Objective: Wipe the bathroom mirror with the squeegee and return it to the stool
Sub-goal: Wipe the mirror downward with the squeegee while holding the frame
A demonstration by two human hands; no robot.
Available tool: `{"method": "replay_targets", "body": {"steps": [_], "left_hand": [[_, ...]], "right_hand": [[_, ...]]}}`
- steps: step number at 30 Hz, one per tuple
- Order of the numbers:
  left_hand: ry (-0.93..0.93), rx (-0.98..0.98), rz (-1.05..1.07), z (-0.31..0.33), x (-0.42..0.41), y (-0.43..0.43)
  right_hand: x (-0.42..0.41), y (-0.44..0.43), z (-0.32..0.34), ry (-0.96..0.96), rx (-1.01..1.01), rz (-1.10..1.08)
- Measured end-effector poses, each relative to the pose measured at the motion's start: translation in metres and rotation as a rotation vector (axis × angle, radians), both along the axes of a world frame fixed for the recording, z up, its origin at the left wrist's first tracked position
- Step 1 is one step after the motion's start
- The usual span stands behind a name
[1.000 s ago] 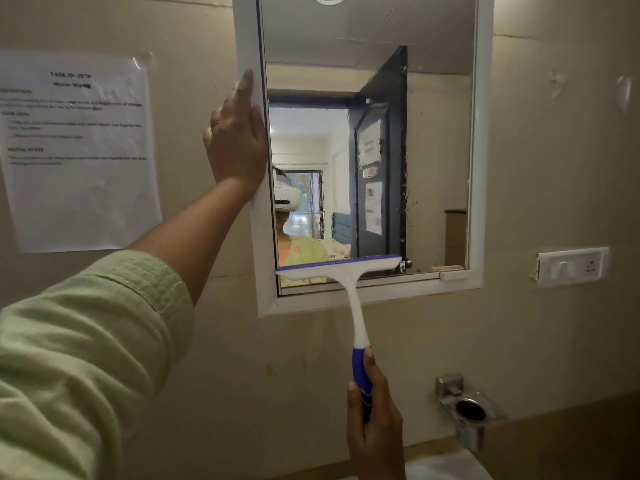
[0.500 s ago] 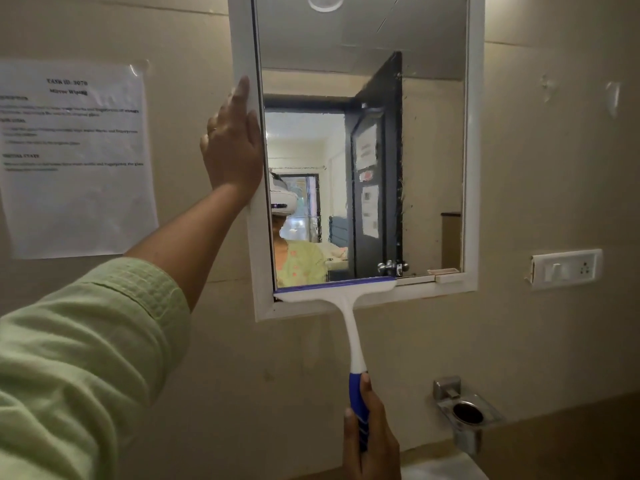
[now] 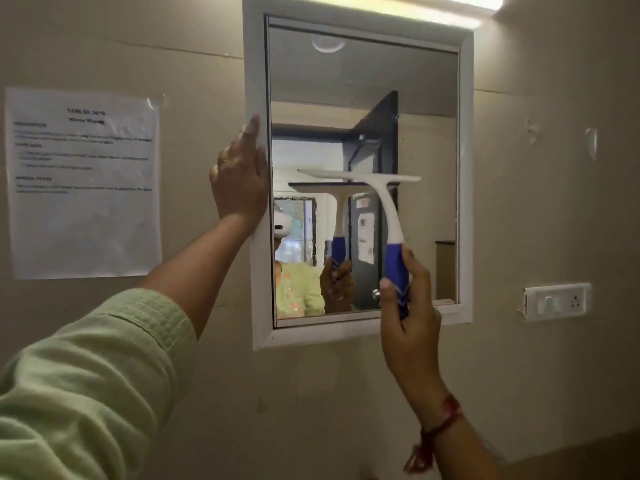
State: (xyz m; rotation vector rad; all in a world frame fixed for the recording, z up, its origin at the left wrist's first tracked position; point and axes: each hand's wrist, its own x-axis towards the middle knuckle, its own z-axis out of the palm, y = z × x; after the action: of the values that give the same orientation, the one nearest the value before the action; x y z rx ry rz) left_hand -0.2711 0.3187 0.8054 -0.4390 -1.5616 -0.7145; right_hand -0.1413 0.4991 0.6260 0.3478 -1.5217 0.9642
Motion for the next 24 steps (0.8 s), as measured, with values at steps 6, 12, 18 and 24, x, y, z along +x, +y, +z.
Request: {"method": "replay_targets", "body": {"steps": [6, 12, 18, 24], "left_hand": [[0.01, -0.003, -0.009, 0.0, -0.001, -0.001], [0.013, -0.018, 0.055, 0.001, -0.002, 0.0], [-0.005, -0.027, 0.061, 0.001, -0.002, 0.001], [-0.005, -0.027, 0.05, 0.001, -0.001, 0.001]], "right_hand": [[-0.009, 0.018, 0.088, 0.116, 0.009, -0.079], [-0.017, 0.033, 0.163, 0.174, 0.05, -0.164], [-0.029, 0.04, 0.194, 0.159, 0.115, -0.244], [-0.037, 0.045, 0.206, 0.158, 0.075, -0.236]]}}
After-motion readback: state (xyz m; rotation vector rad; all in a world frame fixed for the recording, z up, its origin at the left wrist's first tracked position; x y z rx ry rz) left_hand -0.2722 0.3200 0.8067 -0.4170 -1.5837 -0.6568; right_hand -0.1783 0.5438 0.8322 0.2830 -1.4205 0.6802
